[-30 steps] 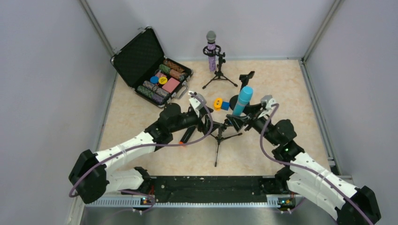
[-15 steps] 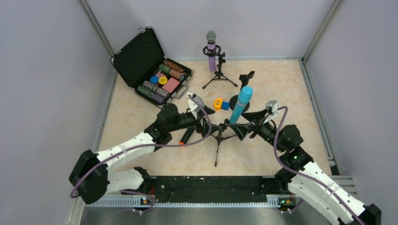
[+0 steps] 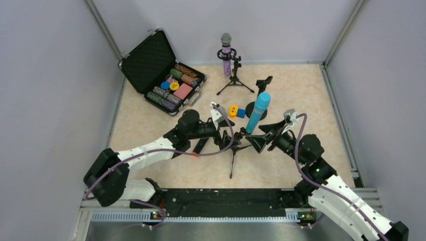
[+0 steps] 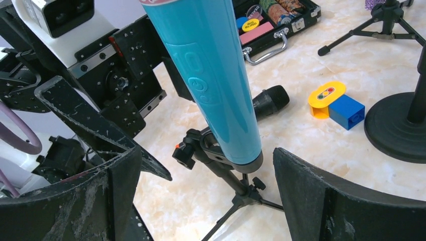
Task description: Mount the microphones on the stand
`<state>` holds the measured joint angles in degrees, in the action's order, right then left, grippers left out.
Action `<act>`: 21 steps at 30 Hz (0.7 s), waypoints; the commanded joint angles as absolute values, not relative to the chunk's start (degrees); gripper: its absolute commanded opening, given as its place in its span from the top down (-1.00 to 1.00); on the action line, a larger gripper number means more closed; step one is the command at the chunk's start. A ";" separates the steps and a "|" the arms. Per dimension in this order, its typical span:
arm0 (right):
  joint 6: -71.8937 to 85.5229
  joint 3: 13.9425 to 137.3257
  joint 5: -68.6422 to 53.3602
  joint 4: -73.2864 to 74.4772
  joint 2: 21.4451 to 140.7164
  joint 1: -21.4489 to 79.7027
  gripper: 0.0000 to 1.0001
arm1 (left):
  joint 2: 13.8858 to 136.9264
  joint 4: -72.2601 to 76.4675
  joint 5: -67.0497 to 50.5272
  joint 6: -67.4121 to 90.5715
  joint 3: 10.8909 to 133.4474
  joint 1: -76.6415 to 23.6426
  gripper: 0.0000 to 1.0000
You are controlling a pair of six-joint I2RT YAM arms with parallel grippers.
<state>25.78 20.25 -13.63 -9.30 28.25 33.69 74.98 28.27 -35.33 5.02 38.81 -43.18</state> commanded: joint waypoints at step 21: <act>25.88 20.46 -12.42 -7.47 26.44 33.84 -0.98 | 83.54 25.16 -33.38 -2.32 47.40 -45.00 -0.55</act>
